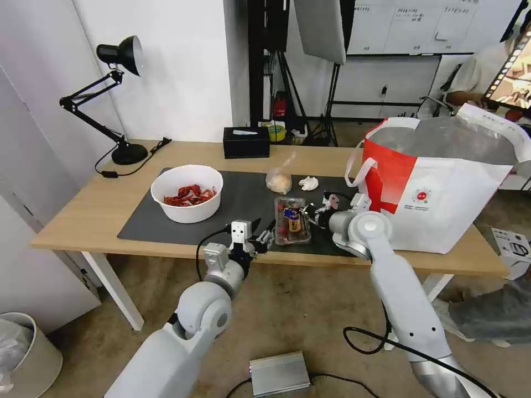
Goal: Pick up the trash from the table and place it into the takeout bag.
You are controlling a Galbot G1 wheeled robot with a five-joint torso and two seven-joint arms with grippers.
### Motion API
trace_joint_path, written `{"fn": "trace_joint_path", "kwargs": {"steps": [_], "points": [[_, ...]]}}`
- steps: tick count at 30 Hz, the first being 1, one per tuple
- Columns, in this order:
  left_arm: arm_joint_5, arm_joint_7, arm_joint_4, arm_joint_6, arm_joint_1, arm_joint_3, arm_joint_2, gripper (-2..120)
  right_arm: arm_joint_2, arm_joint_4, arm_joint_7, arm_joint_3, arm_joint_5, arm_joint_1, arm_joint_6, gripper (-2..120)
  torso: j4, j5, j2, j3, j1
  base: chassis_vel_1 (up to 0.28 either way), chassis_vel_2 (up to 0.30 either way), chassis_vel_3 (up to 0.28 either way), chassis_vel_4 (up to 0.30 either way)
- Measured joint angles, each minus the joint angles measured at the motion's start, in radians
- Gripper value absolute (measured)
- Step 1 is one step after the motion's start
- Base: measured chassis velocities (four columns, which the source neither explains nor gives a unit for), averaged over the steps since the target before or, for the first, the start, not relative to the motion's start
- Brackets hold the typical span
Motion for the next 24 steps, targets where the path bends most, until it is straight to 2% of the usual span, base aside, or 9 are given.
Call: {"fn": "trace_joint_path", "kwargs": {"steps": [1,3,4,5,8,24], "points": [[0.003,-0.001,-0.007,0.0,0.005,-0.002,0.001,77,-0.001,0.007,-0.003,0.002,-0.002,-0.003,0.003,0,0.0,0.0,0.0,0.0,0.0,0.0,0.0,0.0,0.0],[0.005,-0.001,-0.011,0.0,0.008,-0.004,0.002,79,-0.002,0.011,-0.005,0.002,-0.003,-0.004,0.004,0,0.0,0.0,0.0,0.0,0.0,0.0,0.0,0.0,0.0],[0.008,-0.002,-0.02,0.0,0.015,-0.01,0.005,85,-0.005,0.023,-0.01,0.004,-0.006,-0.007,0.006,0,-0.0001,0.0,0.0,0.0,0.0,0.0,0.0,0.0,0.0],[0.008,-0.002,-0.02,0.0,0.015,-0.01,0.005,85,-0.005,0.023,-0.01,0.004,-0.006,-0.007,0.006,0,-0.0001,0.0,0.0,0.0,0.0,0.0,0.0,0.0,0.0],[0.01,-0.003,-0.037,-0.002,0.033,-0.024,0.015,98,-0.012,0.046,-0.02,0.01,-0.015,-0.01,0.01,0,0.0,0.0,0.0,0.0,0.0,0.0,0.0,0.0,0.0],[0.031,-0.003,-0.084,-0.024,0.113,-0.069,0.041,100,-0.06,0.179,-0.027,0.042,-0.022,-0.037,0.021,0,0.0,0.0,0.0,0.0,0.0,0.0,0.0,0.0,0.0]]}}
